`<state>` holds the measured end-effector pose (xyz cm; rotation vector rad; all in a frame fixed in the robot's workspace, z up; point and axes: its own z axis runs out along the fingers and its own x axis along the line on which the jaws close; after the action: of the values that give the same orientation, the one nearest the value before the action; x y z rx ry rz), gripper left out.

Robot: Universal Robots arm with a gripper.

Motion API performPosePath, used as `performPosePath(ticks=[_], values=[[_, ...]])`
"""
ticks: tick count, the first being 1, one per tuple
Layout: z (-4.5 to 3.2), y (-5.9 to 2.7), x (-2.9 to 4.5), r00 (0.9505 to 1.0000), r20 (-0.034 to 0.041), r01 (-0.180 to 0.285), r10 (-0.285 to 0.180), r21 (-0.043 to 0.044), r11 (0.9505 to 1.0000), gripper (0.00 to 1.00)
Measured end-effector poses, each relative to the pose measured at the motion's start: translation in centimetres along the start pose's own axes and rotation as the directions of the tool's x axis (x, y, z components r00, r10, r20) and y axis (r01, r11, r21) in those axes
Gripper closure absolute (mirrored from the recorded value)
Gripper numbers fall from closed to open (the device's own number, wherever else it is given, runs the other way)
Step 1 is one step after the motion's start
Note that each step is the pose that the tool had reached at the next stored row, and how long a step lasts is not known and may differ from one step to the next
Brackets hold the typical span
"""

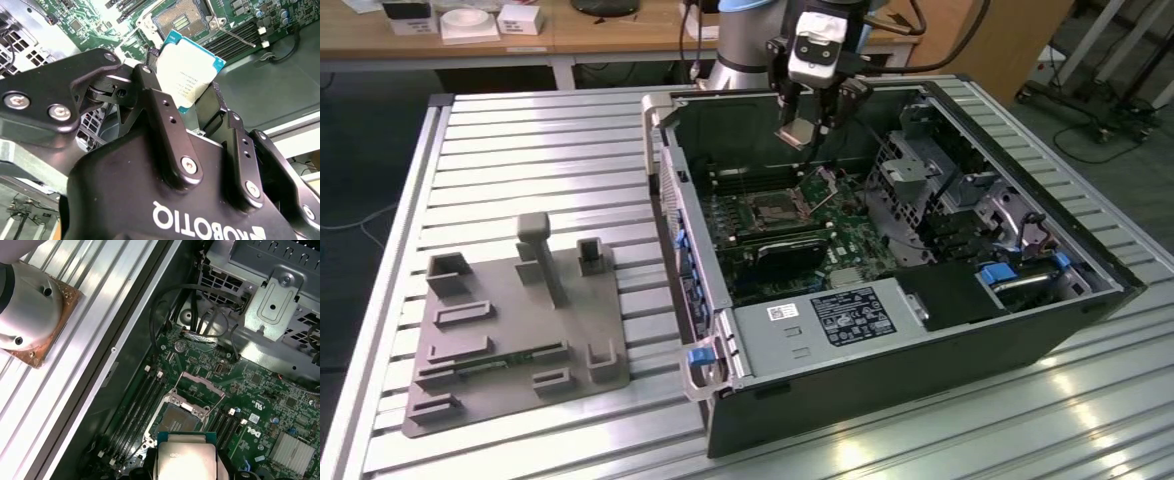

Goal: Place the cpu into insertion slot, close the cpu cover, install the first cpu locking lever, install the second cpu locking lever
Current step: 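Place the cpu into insertion slot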

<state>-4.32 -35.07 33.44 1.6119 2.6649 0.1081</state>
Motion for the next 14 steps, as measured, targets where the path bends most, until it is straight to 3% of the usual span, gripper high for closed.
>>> performPosePath(ticks=[14], values=[[0.39, -0.03, 0.0, 0.9999, -0.0007, -0.01, 0.01, 0.0028, 0.9999, 0.46]])
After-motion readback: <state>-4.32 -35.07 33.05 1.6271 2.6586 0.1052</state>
